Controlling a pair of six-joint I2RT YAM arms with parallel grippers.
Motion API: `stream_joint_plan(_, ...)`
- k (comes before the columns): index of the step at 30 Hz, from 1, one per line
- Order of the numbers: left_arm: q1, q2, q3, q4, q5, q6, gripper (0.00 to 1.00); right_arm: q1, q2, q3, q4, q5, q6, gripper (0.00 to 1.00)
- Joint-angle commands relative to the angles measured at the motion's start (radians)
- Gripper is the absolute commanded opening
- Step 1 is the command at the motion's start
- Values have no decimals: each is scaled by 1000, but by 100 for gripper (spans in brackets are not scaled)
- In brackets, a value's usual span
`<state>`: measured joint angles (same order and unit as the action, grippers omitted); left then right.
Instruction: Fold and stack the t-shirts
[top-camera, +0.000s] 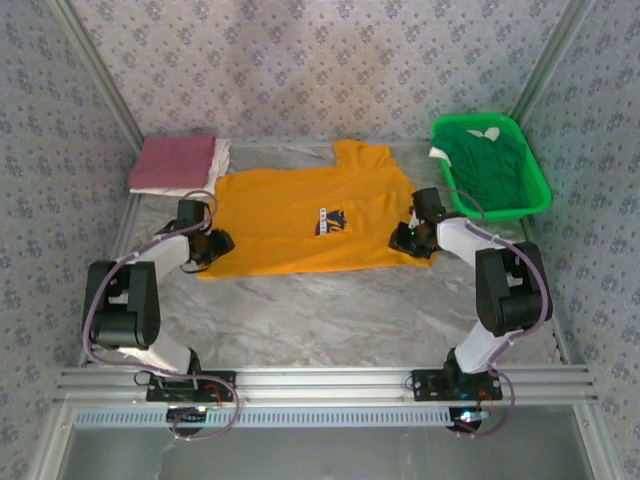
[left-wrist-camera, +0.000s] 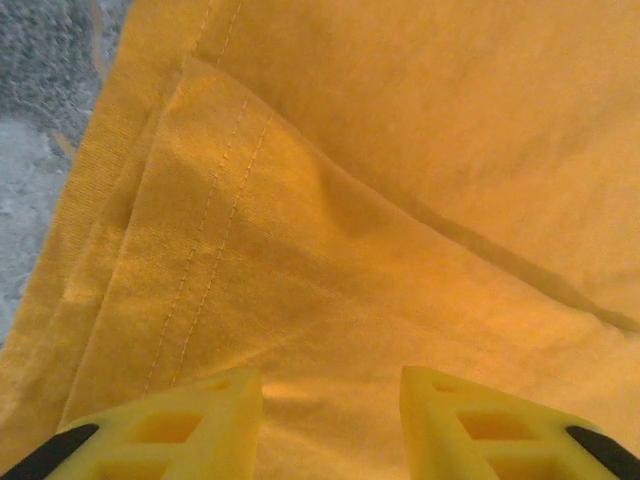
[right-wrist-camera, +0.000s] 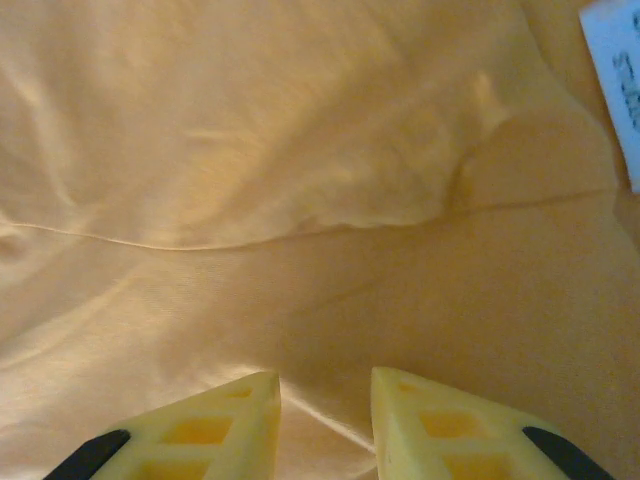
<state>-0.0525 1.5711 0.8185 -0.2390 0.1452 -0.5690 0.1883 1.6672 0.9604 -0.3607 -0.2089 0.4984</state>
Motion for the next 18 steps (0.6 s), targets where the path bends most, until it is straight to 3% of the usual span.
stream_joint_plan(1,5,36,5,22,4,0,40,-10,31,-21,50,20,48,32)
stream_joint_plan(10,60,30,-55,41,-6,11,40,-102,-30,-135,36,52,72,37)
stream_joint_plan(18,42,-58,-26,-38,-44,43,41,-83,-74,-70,-3,14,4,40)
